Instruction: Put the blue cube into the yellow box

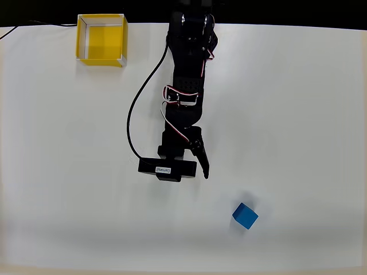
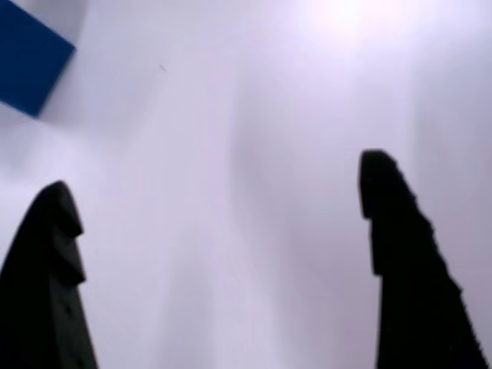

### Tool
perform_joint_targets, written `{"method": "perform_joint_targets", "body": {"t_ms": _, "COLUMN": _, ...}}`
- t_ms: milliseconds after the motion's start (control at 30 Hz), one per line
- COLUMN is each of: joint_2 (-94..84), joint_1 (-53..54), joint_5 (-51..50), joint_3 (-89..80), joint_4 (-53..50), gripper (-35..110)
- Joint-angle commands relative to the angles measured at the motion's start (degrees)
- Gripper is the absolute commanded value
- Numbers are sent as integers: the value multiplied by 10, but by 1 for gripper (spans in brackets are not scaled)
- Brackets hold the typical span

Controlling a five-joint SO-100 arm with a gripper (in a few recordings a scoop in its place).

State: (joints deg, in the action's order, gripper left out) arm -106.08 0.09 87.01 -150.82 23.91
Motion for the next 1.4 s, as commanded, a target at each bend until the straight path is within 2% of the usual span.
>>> {"method": "perform_joint_targets", "body": {"t_ms": 0, "joint_2": 33, "joint_1": -28, "joint_5": 0, "joint_3": 119, "joint_4": 54, "gripper": 39}}
{"method": "perform_joint_targets", "body": {"t_ms": 267, "joint_2": 182, "joint_1": -63, "joint_5": -18, "joint_3": 280, "joint_4": 76, "gripper": 51}}
{"method": "perform_joint_targets", "body": {"t_ms": 667, "joint_2": 390, "joint_1": -111, "joint_5": -10, "joint_3": 468, "joint_4": 138, "gripper": 53}}
{"method": "perform_joint_targets", "body": {"t_ms": 1100, "joint_2": 492, "joint_1": -174, "joint_5": -6, "joint_3": 530, "joint_4": 203, "gripper": 56}}
{"method": "perform_joint_targets", "body": {"t_ms": 1367, "joint_2": 568, "joint_1": -181, "joint_5": -6, "joint_3": 612, "joint_4": 198, "gripper": 55}}
